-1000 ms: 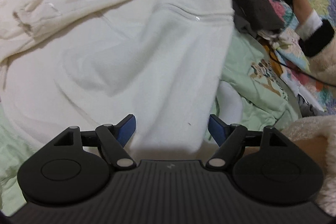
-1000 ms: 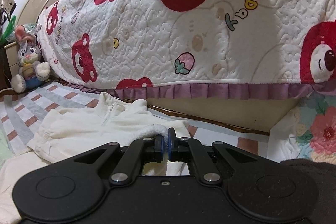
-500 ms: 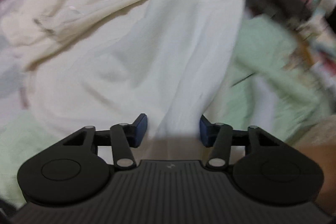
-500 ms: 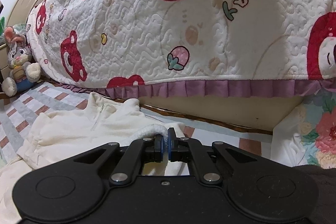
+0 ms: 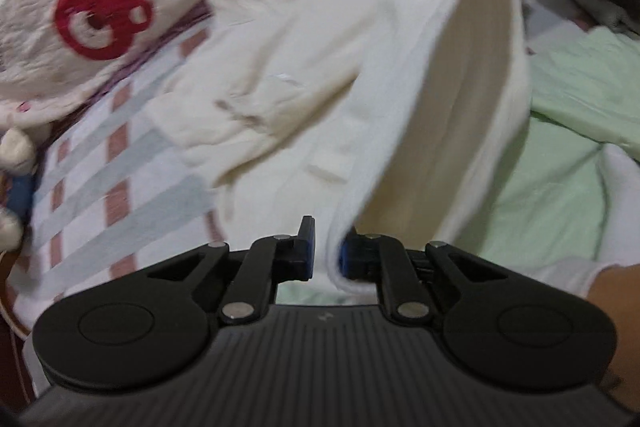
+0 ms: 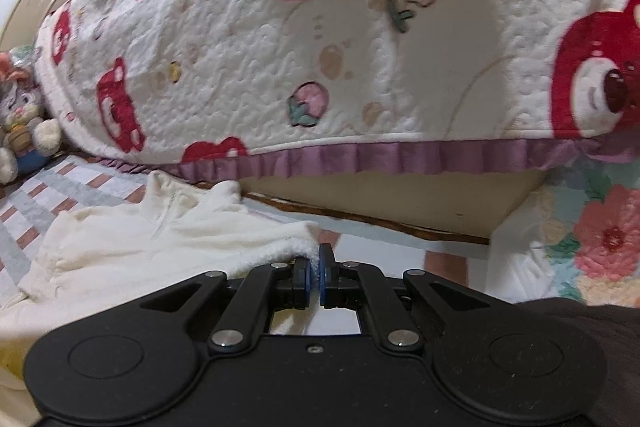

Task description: Fold clothes

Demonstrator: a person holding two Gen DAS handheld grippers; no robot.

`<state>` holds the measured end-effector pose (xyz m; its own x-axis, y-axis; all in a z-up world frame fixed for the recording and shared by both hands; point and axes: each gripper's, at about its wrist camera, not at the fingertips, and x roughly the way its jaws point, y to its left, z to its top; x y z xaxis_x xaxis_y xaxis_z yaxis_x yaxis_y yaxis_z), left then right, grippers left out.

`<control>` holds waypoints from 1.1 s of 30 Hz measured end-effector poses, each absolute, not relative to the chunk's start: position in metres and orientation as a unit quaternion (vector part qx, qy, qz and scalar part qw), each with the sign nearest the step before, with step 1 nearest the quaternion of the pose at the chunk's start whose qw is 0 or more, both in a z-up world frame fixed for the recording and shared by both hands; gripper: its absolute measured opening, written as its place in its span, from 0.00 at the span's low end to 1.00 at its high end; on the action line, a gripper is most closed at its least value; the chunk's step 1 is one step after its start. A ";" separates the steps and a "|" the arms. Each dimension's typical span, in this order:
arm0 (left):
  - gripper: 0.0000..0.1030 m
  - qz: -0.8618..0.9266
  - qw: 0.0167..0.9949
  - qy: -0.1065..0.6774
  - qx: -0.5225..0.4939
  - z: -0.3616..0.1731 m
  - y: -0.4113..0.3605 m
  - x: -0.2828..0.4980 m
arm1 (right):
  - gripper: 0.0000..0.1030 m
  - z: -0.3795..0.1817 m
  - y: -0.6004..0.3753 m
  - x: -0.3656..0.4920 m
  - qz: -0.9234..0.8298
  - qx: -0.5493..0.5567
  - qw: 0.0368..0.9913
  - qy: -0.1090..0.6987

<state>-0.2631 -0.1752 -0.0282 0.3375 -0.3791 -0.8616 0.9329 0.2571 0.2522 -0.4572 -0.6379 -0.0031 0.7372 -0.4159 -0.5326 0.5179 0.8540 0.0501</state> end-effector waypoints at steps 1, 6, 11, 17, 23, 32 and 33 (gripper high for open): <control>0.11 -0.460 0.717 0.350 0.390 -0.027 -0.173 -0.257 | 0.04 -0.003 -0.641 -0.460 -0.253 0.106 0.926 0.259; 0.14 -0.448 0.729 0.355 0.376 -0.029 -0.174 -0.247 | 0.03 -0.007 -0.642 -0.459 -0.255 0.098 0.923 0.270; 0.14 -0.451 0.725 0.385 0.349 -0.036 -0.171 -0.242 | 0.03 -0.007 -0.636 -0.459 -0.261 0.083 0.925 0.264; 0.14 -0.405 0.752 0.296 0.428 -0.021 -0.169 -0.248 | 0.03 0.006 -0.625 -0.462 -0.266 0.061 0.930 0.244; 0.14 -0.342 0.792 0.203 0.463 0.006 -0.178 -0.225 | 0.03 0.011 -0.620 -0.459 -0.266 0.063 0.931 0.243; 0.14 -0.291 0.829 0.111 0.465 0.029 -0.195 -0.202 | 0.03 0.021 -0.611 -0.469 -0.267 0.093 0.926 0.250; 0.14 -0.289 0.832 0.109 0.461 0.028 -0.195 -0.202 | 0.03 0.023 -0.611 -0.471 -0.267 0.099 0.926 0.249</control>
<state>-0.2019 -0.1951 0.0282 0.8095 -0.3802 -0.4474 0.5808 0.4074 0.7047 -0.4712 -0.6112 0.0228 0.7338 -0.4447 -0.5136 0.5432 0.8381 0.0505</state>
